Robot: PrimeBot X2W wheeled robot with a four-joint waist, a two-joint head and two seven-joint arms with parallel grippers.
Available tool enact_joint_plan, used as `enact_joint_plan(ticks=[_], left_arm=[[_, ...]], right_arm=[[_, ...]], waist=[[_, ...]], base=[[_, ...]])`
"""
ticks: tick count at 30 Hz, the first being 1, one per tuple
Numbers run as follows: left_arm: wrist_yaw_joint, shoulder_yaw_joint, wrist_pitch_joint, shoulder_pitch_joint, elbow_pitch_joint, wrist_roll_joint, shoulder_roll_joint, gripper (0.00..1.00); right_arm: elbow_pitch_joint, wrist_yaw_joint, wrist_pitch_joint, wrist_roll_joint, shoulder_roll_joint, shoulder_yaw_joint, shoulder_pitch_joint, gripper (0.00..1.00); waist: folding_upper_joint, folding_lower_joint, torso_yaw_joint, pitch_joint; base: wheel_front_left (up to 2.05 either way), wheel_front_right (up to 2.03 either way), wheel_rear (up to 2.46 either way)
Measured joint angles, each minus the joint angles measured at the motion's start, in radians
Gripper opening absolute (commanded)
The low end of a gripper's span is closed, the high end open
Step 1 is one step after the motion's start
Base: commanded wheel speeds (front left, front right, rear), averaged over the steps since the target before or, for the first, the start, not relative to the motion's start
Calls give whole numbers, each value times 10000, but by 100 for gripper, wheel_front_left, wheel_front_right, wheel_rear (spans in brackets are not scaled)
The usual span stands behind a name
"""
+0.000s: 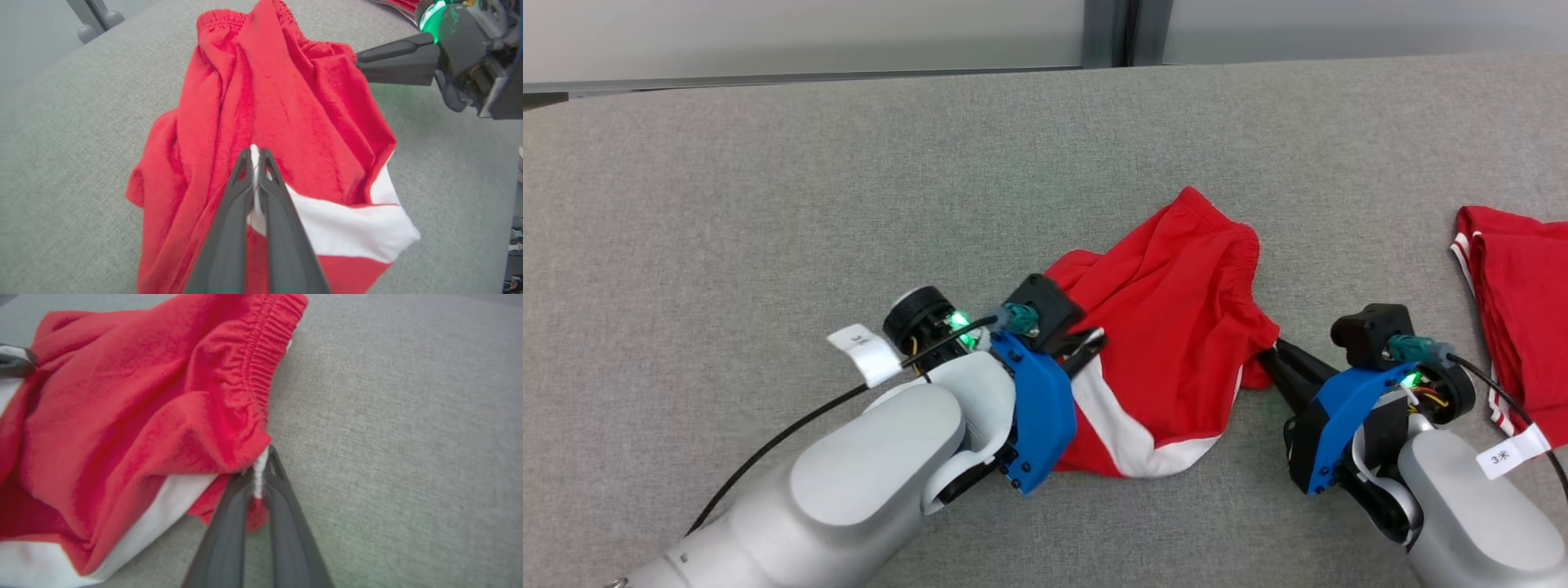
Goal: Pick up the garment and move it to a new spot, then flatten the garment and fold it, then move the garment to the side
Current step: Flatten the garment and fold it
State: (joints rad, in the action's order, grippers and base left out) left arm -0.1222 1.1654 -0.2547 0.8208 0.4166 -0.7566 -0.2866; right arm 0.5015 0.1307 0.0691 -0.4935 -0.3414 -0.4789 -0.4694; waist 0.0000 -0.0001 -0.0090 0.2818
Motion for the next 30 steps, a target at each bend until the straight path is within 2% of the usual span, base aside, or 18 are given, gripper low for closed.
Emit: enact_joint_plan(ticks=[5, 13, 18, 22, 30], left_arm=[[401, -401, 713, -334, -629, -65, -443, 0], [1524, -1783, 2550, -1190, -2102, -456, -1149, 0], [2207, -2746, 3674, -1631, -3304, -658, -1634, 0], [2775, -3697, 4414, -1696, -4334, -725, -2144, 0], [3768, -5137, 4489, -1332, -6627, -715, -3127, 0]], right_arm=[[-48, 0, -169, 36, -67, 309, 8, 0], [-1174, 0, -667, -100, -130, 1078, 69, 0], [-2932, 0, -669, -284, -222, 1732, 153, 0], [-4669, 0, -201, -144, -424, 2395, 311, 0], [-8132, 0, 1463, 374, -213, 3722, 332, 0]], waist=[[0, 0, 78, -11], [0, 0, 205, -238], [0, 0, 200, -596], [0, 0, 168, -927], [0, -1, 57, -1393]], base=[[0, 0, 0], [0, 0, 0], [0, 0, 0], [0, 0, 0], [0, 0, 0]])
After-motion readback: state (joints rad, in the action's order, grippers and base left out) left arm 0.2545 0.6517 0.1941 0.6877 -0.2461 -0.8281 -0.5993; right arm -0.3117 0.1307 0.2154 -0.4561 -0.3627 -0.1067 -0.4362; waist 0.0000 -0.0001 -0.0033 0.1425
